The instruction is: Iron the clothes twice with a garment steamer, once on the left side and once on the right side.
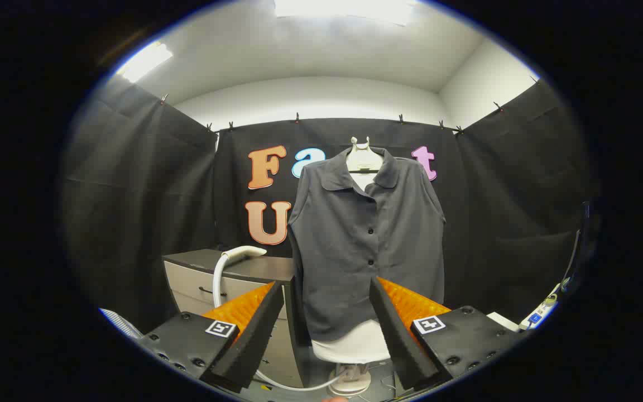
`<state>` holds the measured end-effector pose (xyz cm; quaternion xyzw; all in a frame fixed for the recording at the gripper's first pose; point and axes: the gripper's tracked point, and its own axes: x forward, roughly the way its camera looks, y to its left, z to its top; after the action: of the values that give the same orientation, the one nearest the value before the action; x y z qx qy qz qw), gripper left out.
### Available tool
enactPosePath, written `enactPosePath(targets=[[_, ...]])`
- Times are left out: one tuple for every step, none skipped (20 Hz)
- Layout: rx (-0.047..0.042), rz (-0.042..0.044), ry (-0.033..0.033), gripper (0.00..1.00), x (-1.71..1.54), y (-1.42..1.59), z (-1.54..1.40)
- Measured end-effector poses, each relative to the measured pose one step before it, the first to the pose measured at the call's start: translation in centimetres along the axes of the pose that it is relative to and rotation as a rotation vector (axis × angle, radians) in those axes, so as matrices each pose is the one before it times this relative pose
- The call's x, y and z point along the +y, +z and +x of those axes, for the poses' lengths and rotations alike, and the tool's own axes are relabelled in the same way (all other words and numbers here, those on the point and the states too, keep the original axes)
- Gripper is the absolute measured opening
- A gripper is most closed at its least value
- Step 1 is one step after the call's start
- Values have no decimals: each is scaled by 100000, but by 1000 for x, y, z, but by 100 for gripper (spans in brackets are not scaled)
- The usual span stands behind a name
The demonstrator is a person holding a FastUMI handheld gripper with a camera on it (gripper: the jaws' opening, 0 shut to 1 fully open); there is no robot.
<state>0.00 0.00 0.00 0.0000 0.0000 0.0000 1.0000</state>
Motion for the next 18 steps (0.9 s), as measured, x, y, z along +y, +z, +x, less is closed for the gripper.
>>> enactPosePath(targets=[[222,47,-719,99,-134,-139,129],[396,15,-801,99,-192,-158,32],[280,181,-509,99,-134,-152,35],[282,328,-310,99,-97,-128,-43],[252,324,-271,99,39,-72,-55],[96,239,-190,99,-40,-95,-131],[-91,116,-317,99,-130,104,8],[-267,76,-346,99,-130,125,10],[-274,105,-223,99,-43,73,-6],[-273,88,-233,99,-63,24,-20],[-275,30,-317,99,-94,163,-11],[-206,-121,-356,99,-119,67,-46],[-149,-180,-358,99,-150,51,38],[-200,-88,-334,99,-124,64,-46],[-54,-1,-27,99,-47,56,-75],[85,66,-63,99,-33,-30,-16],[81,90,-68,99,24,-10,45],[48,80,-20,99,21,7,9]])
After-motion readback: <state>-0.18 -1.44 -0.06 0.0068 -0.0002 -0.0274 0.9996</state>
